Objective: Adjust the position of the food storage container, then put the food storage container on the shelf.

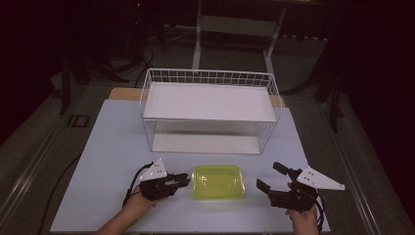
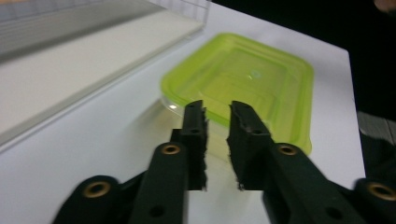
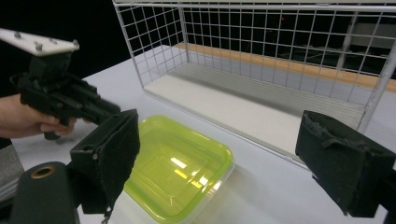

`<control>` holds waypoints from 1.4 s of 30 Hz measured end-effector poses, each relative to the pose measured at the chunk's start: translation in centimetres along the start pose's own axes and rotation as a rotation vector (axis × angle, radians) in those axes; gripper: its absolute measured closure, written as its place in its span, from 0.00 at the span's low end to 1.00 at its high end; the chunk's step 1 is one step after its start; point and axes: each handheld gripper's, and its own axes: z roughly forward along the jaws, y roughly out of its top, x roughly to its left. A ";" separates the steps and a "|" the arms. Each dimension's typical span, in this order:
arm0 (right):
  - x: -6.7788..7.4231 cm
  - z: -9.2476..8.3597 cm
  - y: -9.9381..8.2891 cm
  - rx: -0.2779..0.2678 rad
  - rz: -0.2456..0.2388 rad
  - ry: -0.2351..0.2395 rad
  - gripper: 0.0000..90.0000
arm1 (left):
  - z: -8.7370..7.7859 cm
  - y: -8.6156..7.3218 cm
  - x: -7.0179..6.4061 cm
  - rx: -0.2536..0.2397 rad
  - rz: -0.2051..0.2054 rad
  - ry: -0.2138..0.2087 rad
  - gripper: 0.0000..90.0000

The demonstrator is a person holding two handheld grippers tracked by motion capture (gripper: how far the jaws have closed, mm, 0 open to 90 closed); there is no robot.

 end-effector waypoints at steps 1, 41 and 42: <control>0.1 0.1 0.0 -0.001 -0.001 0.004 0.15 | -0.1 0.2 0.0 0.006 -0.015 0.009 0.70; -0.3 6.9 -1.3 0.319 0.046 -0.013 0.25 | 2.9 2.9 -1.0 0.125 -0.249 0.083 0.16; -0.3 6.9 -1.3 0.319 0.046 -0.013 0.25 | 2.9 2.9 -1.0 0.125 -0.249 0.083 0.16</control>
